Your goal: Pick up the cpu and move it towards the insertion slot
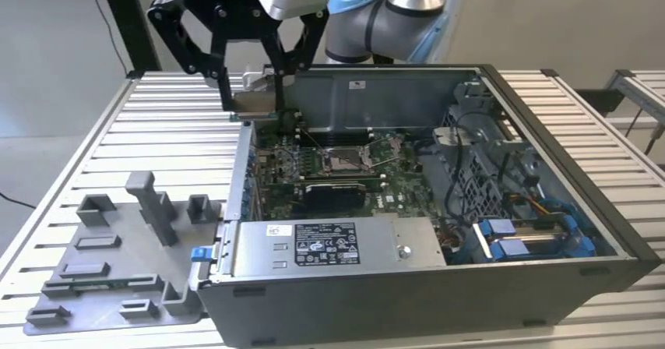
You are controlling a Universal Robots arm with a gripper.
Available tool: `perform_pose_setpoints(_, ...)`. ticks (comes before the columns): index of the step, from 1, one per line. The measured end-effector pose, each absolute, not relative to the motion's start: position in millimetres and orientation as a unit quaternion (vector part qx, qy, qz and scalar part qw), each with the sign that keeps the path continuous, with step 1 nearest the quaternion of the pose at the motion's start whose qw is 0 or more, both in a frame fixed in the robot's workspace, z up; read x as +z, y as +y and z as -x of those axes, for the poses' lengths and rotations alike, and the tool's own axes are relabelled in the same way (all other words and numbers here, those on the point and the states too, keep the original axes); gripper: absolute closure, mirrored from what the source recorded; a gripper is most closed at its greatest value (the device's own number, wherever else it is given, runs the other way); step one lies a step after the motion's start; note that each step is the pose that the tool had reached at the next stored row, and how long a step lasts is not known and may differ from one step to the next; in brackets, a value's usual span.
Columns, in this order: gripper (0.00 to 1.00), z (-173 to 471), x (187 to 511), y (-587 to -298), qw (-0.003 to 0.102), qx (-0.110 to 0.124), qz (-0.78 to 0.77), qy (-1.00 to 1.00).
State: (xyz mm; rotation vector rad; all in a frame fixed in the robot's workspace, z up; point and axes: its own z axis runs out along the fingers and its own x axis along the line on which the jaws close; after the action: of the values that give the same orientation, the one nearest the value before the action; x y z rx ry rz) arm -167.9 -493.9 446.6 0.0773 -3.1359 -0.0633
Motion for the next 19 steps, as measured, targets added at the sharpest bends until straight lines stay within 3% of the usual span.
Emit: perform_pose_setpoints(19,1.00,116,446,-494,0.002,-0.020,-0.027,-0.999)
